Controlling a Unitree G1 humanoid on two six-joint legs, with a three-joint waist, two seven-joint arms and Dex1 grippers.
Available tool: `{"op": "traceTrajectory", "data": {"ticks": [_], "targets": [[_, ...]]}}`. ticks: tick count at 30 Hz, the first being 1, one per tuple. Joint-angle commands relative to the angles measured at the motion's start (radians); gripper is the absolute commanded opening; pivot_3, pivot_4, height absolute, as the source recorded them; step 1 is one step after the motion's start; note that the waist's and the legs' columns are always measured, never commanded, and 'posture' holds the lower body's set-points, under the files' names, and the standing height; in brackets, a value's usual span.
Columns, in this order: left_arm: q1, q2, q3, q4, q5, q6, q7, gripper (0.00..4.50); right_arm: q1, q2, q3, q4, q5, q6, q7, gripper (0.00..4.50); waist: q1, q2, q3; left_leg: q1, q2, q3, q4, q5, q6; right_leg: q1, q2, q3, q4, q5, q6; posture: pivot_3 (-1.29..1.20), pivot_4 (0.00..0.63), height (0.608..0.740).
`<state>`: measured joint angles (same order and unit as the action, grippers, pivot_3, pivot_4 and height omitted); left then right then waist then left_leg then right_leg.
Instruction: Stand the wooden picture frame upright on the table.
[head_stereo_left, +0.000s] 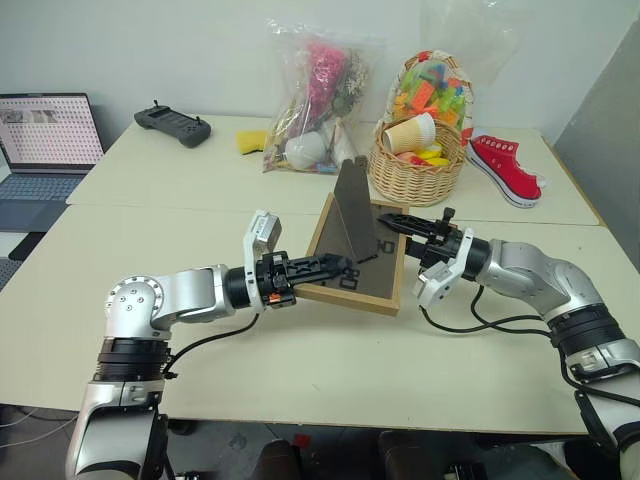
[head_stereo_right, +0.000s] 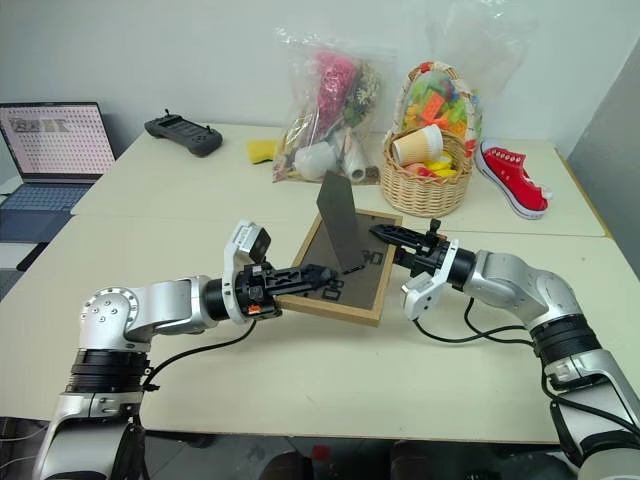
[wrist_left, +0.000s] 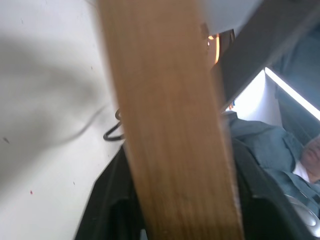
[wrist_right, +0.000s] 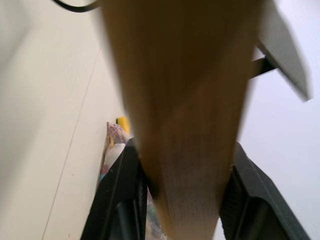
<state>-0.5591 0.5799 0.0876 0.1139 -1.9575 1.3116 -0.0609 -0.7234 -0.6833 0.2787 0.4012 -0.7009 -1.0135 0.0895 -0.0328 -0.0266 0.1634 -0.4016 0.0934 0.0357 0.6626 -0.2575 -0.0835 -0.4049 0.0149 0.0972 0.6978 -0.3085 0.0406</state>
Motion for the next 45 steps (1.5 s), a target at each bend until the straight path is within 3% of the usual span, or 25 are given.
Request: {"op": "traceTrajectory", "data": {"ticks": [1, 7, 8, 11, 15, 21, 24, 29, 37, 38, 45], "targets": [[-0.011, 0.048, 0.033, 0.004, 0.008, -0.037, -0.011, 3.09, -0.004, -0.025, -0.046, 0.001, 0.107, -0.029, -0.004, 1.31, 0.000, 0.000, 0.000, 0.000, 0.000, 0.000, 0.000, 0.000, 0.000, 0.000, 0.000, 0.000, 0.000, 0.000, 0.000, 0.00, 0.150, 0.740], [0.026, 0.164, 0.113, -0.025, 0.052, -0.071, -0.043, 4.39, 0.006, -0.027, -0.030, 0.060, 0.230, -0.048, 0.059, 1.31, -0.003, 0.000, 0.000, 0.000, 0.000, 0.000, 0.000, 0.000, 0.000, 0.000, 0.000, 0.000, 0.000, 0.000, 0.000, 0.00, 0.150, 0.740], [0.033, 0.176, 0.124, -0.029, 0.063, -0.078, -0.047, 4.49, 0.006, -0.023, -0.026, 0.069, 0.256, -0.045, 0.076, 1.31, -0.004, 0.000, 0.000, 0.000, 0.000, 0.000, 0.000, 0.000, 0.000, 0.000, 0.000, 0.000, 0.000, 0.000, 0.000, 0.00, 0.150, 0.740], [0.079, 0.236, 0.216, -0.070, 0.117, -0.130, -0.047, 4.50, 0.009, 0.043, 0.029, 0.067, 0.526, 0.082, 0.289, 1.31, -0.009, 0.000, 0.000, 0.001, 0.001, 0.000, 0.000, 0.000, 0.000, 0.000, 0.000, 0.000, 0.000, 0.000, 0.000, 0.00, 0.150, 0.740], [0.200, 0.306, 0.272, -0.298, 0.380, -0.215, -0.089, 4.50, 0.029, 0.183, 0.044, -0.059, 0.963, 0.570, 0.662, 1.31, -0.018, 0.000, 0.000, 0.001, 0.002, -0.001, -0.001, 0.000, 0.000, 0.001, 0.001, -0.001, 0.000, 0.000, -0.001, 0.00, 0.150, 0.740], [0.368, 0.304, 0.263, -0.550, 0.756, -0.431, -0.188, 4.50, -0.045, 0.332, -0.018, -0.001, 1.201, 1.123, 0.864, 1.31, -0.009, 0.001, 0.001, 0.000, 0.002, 0.000, -0.001, 0.000, 0.000, 0.000, 0.001, -0.002, 0.000, -0.001, -0.001, 0.00, 0.150, 0.740], [0.435, 0.243, 0.257, -0.600, 0.780, -0.463, -0.209, 4.50, -0.094, 0.399, -0.039, 0.176, 1.205, 1.235, 0.931, 1.31, 0.000, 0.001, 0.001, 0.001, 0.001, 0.002, -0.001, 0.000, 0.000, 0.000, 0.001, -0.001, 0.000, -0.001, -0.002, 0.00, 0.150, 0.740], [0.503, 0.200, 0.241, -0.635, 0.841, -0.482, -0.242, 4.50, -0.113, 0.452, -0.046, 0.332, 1.110, 1.190, 0.987, 1.31, 0.005, 0.001, 0.002, -0.001, 0.001, 0.002, -0.001, -0.003, 0.005, -0.001, 0.001, -0.001, -0.001, -0.001, -0.002, 0.00, 0.150, 0.740], [0.487, 0.182, 0.233, -0.597, 0.893, -0.474, -0.285, 4.50, -0.079, 0.472, -0.066, 0.367, 1.021, 1.140, 1.025, 1.31, 0.000, 0.001, 0.001, 0.000, 0.002, 0.002, -0.001, -0.003, 0.006, -0.001, 0.002, -0.001, 0.000, -0.001, -0.002, 0.00, 0.150, 0.740], [0.475, 0.183, 0.232, -0.585, 0.899, -0.474, -0.292, 4.50, -0.074, 0.470, -0.072, 0.357, 1.018, 1.144, 1.025, 2.00, 0.001, 0.000, 0.001, 0.000, 0.002, 0.002, -0.002, -0.003, 0.006, -0.001, 0.002, -0.001, 0.000, -0.001, -0.002, 0.00, 0.150, 0.740], [0.402, 0.181, 0.181, -0.517, 0.973, -0.485, -0.363, 4.50, -0.018, 0.397, -0.127, 0.255, 0.999, 1.175, 1.008, 3.59, 0.001, 0.001, 0.001, 0.000, 0.001, 0.001, -0.002, -0.003, 0.006, -0.001, 0.002, -0.001, 0.000, -0.001, -0.002, 0.00, 0.150, 0.740]]}}
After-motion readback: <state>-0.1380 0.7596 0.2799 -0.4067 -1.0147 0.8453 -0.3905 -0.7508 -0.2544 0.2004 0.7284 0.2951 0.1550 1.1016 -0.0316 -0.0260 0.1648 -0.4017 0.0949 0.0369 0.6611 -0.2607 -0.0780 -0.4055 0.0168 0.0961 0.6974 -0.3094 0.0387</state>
